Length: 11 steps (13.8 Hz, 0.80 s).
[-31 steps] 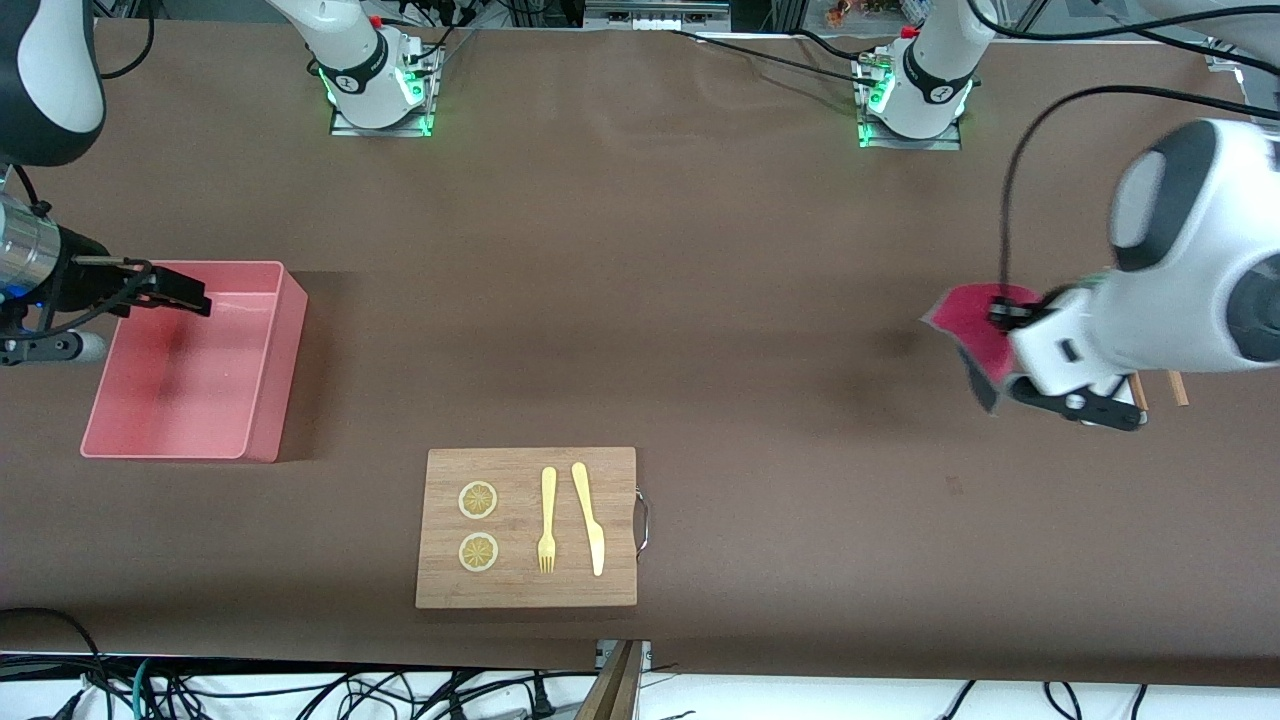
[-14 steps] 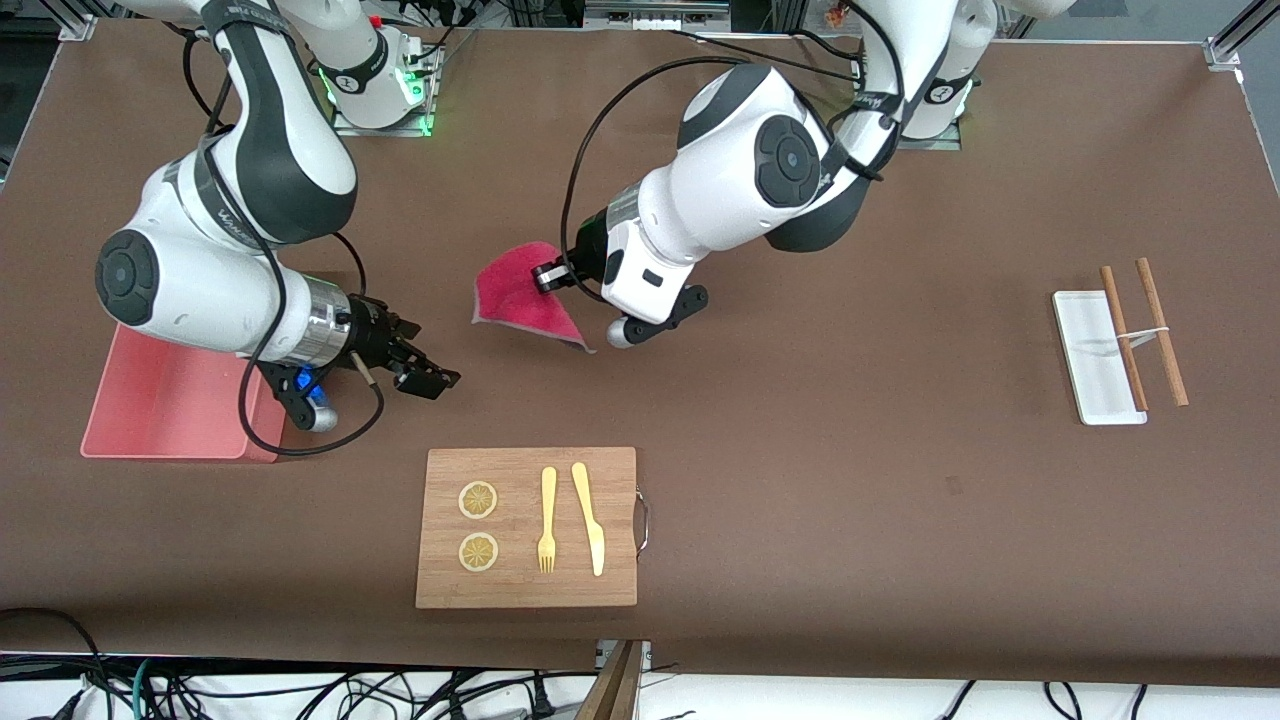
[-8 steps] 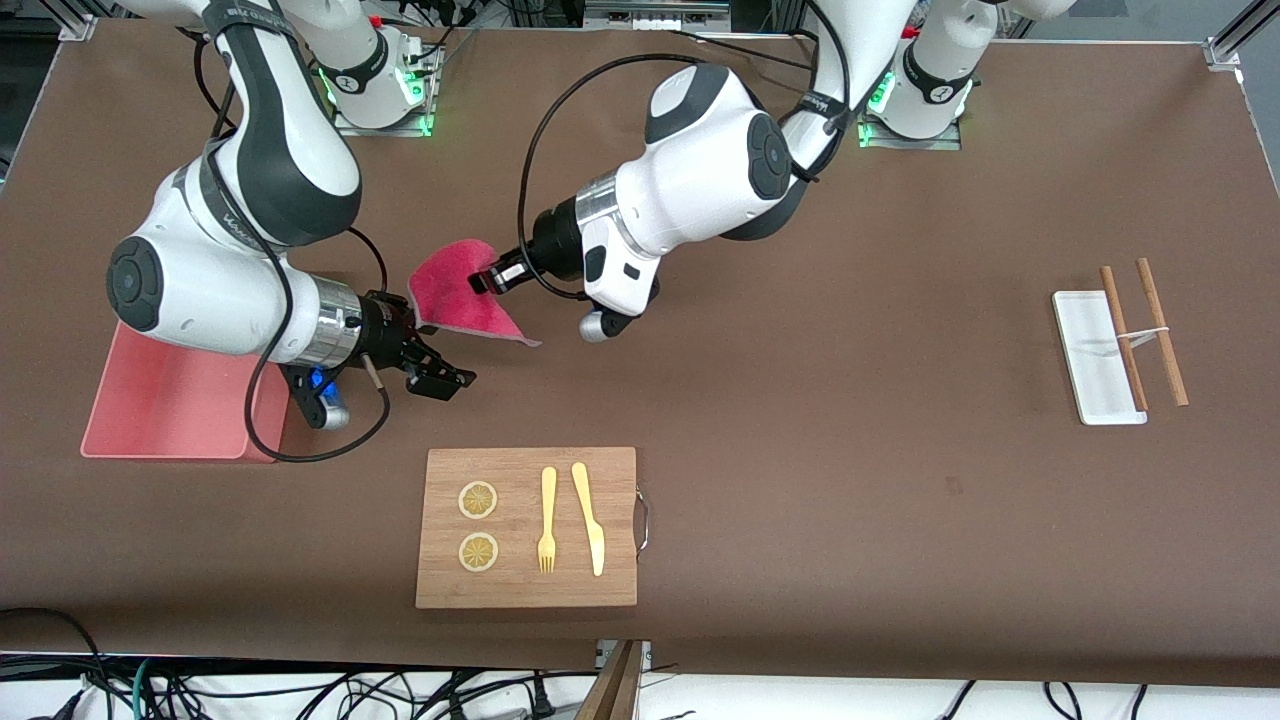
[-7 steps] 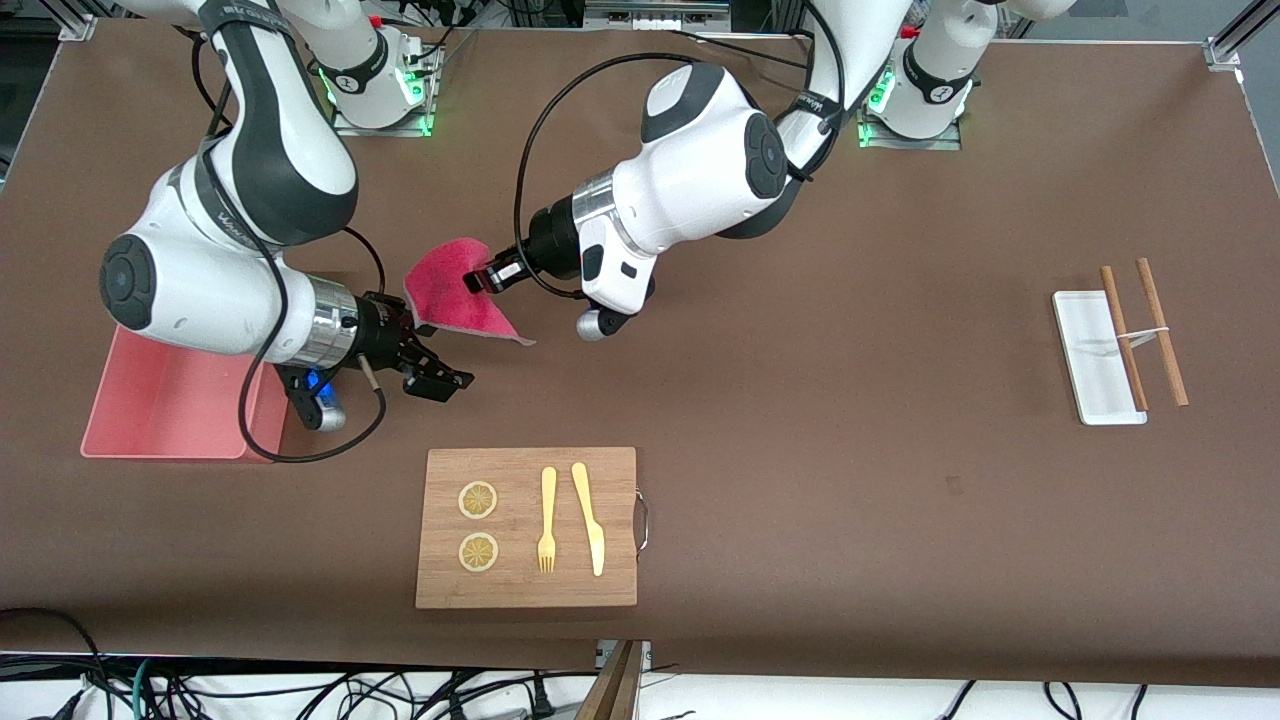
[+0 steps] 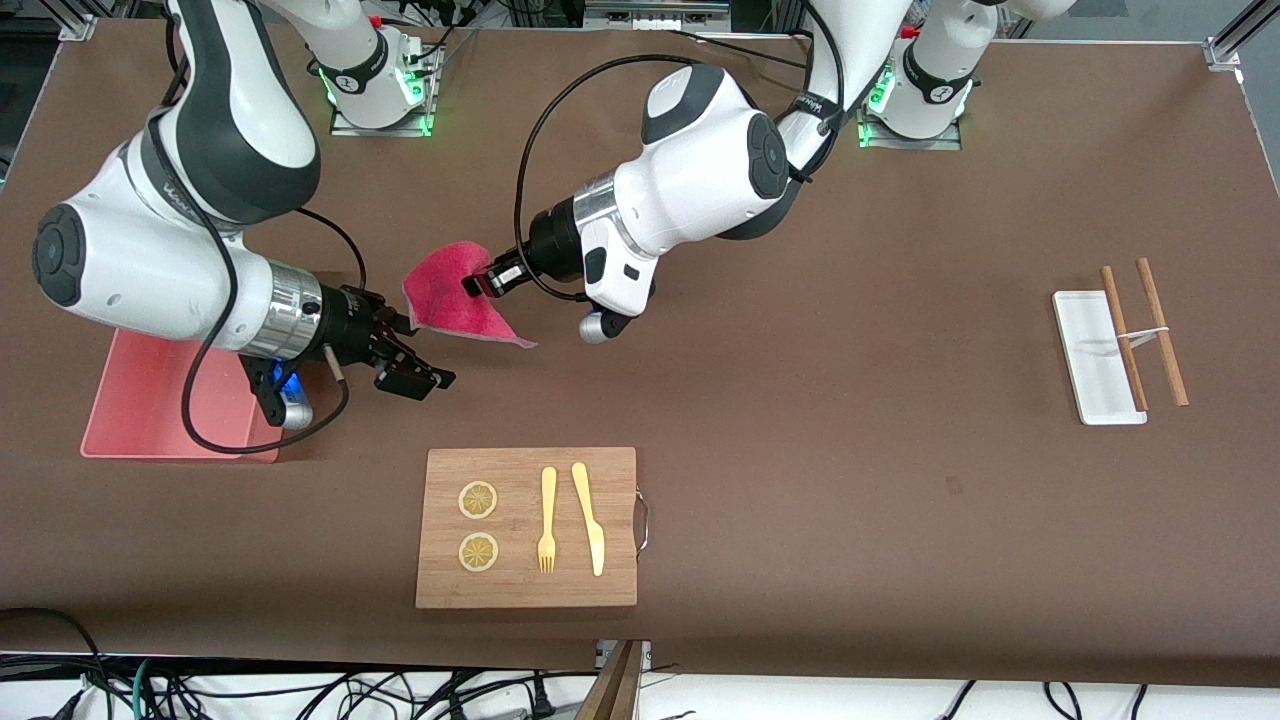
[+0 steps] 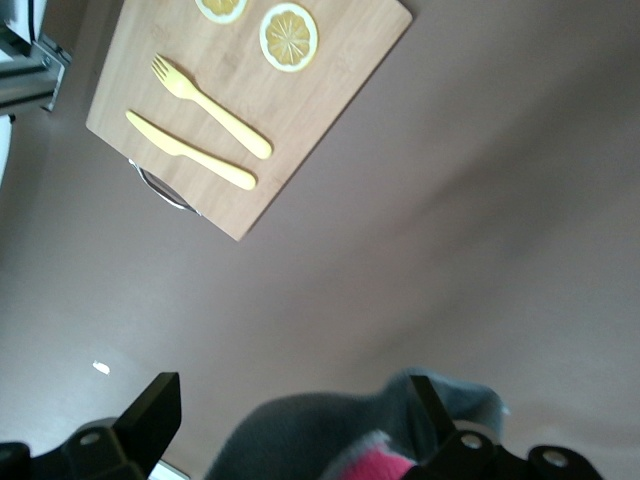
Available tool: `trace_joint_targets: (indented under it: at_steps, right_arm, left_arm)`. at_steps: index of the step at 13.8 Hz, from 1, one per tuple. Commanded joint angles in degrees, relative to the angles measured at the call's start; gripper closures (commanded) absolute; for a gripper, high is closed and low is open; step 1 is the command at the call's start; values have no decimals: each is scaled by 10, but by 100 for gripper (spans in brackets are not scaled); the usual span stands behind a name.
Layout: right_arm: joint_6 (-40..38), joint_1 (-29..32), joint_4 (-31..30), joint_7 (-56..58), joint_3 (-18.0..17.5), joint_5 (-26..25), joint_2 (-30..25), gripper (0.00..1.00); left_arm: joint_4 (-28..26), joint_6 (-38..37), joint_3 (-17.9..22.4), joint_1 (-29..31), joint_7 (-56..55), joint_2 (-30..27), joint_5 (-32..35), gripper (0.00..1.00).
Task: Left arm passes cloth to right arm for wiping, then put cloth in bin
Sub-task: 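Close the right gripper on the cloth held by the left gripper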
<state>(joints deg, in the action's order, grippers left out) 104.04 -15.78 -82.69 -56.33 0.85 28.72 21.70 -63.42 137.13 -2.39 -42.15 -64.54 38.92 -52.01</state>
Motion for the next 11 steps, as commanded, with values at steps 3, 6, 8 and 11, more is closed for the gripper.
trace_joint_targets:
  at_steps: [3,6,8,11]
  right_arm:
    - [-44,2,-5,6,-1,12,-12,0]
    - [-76,2,-7,7,-1,12,-11,7]
    - [-92,2,-9,7,-3,12,-10,24]
    - [-113,2,-9,7,-4,14,-9,41]
  left_arm:
    - [22,2,5,-2,-2,12,-16,100]
    - [22,1,5,-1,-2,12,-16,100]
    - [22,1,5,-1,-2,12,-16,100]
    - [22,1,5,0,-2,12,-16,100]
